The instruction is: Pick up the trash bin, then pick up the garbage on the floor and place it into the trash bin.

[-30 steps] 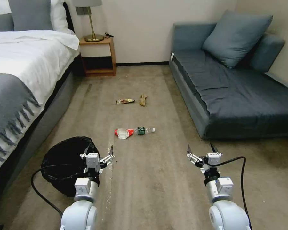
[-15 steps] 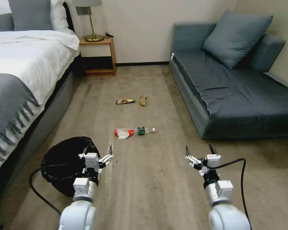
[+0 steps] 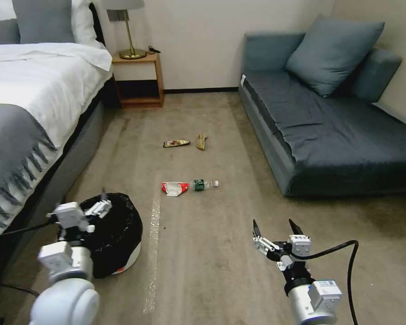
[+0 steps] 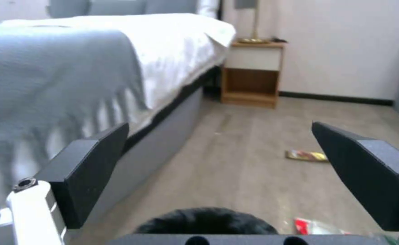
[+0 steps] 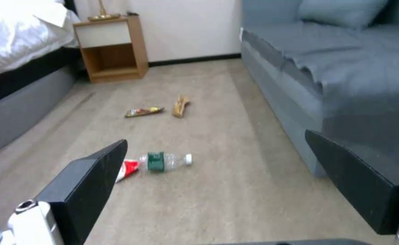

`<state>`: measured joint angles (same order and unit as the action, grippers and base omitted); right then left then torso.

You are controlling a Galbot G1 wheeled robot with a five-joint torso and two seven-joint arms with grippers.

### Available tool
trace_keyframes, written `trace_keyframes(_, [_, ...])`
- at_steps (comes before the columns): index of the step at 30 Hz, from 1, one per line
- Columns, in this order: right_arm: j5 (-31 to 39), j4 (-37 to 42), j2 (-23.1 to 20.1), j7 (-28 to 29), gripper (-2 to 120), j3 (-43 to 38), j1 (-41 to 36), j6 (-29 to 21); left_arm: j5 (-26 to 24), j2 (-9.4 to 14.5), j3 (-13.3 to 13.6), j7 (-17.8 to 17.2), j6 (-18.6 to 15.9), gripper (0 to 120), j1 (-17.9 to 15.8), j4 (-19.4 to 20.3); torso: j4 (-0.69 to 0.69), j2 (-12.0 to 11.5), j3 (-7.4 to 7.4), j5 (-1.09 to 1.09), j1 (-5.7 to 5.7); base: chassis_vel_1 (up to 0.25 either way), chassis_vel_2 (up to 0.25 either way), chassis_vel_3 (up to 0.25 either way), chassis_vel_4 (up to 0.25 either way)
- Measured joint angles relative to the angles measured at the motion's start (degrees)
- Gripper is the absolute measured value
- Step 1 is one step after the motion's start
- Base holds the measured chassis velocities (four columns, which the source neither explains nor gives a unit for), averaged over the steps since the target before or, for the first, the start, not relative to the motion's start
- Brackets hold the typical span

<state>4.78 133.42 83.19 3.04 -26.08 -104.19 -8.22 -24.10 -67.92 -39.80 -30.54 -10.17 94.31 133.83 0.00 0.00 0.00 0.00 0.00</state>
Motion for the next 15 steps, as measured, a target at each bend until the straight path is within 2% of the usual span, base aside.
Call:
trace_keyframes(2, [1.75,-0.23,-1.68,-0.64,100,-1.38,0.85,-0.43,-0.58,0.46,-0.22,-0.80,-0.23,100,0.13,0.54,0.00,0.00,0.00,0.02,0.00,0.000,0.000,0.000,0.000])
trace_keyframes(3, [5.57,-0.73,-5.26,-2.00,100,-4.45,2.68,-1.37,-1.11,0.80,-0.34,-1.44,-0.47,100,0.25,0.88,0.00,0.00,0.00,0.02,0.00,0.000,0.000,0.000,0.000])
trace_keyframes(5, [8.61,-2.49,-8.29,-3.14,100,-6.53,5.28,-1.65,-1.24,0.88,-0.39,-1.59,-0.52,100,0.28,0.93,0.01,0.00,0.00,-0.05,0.00,0.000,0.000,0.000,0.000])
trace_keyframes(6, [8.61,-2.49,-8.29,-3.14,100,-6.53,5.28,-1.65,-1.24,0.88,-0.39,-1.59,-0.52,100,0.28,0.93,0.01,0.00,0.00,-0.05,0.00,0.000,0.000,0.000,0.000])
trace_keyframes(7, [9.43,-4.56,-9.01,-3.60,100,-6.49,6.95,-1.54,-1.26,0.89,-0.40,-1.60,-0.55,100,0.28,0.93,-0.01,0.00,0.00,0.06,0.00,0.000,0.000,0.000,0.000])
trace_keyframes(9, [9.62,-5.39,-9.12,-3.70,100,-6.35,7.83,-1.30,-1.98,1.48,-0.65,-2.07,-1.52,100,-0.06,0.94,0.02,0.00,0.00,-0.01,0.00,0.000,0.000,0.000,0.000])
trace_keyframes(10, [9.64,-5.80,-9.10,-3.70,100,-6.18,8.18,-1.16,-3.04,2.58,-1.16,-2.53,-3.36,100,-1.09,0.59,0.03,0.00,0.00,-0.04,0.00,0.000,0.000,0.000,0.000])
trace_keyframes(11, [9.64,-5.80,-9.10,-3.70,100,-6.18,8.18,-1.16,-3.04,2.58,-1.16,-2.53,-3.36,100,-1.09,0.59,0.03,0.00,0.00,-0.04,0.00,0.000,0.000,0.000,0.000])
trace_keyframes(12, [9.64,-6.15,-9.00,-3.71,100,-5.98,8.49,-1.01,-4.68,4.39,-2.16,-3.28,-6.35,100,-2.81,-0.29,-0.01,0.00,0.00,0.03,0.00,0.000,0.000,0.000,0.000])
trace_keyframes(13, [9.63,-6.40,-8.85,-3.71,100,-5.83,8.70,-0.90,-5.73,5.85,-2.53,-4.01,-7.81,100,-3.87,-1.49,-0.01,0.00,0.00,0.00,0.00,0.000,0.000,0.000,0.000])
trace_keyframes(15, [9.45,-6.76,-8.62,-3.70,100,-5.64,8.90,-0.57,-7.14,7.80,-2.65,-5.19,-8.82,99,-4.33,-3.72,-0.01,0.00,0.01,-0.05,0.01,0.000,0.000,0.000,0.000])
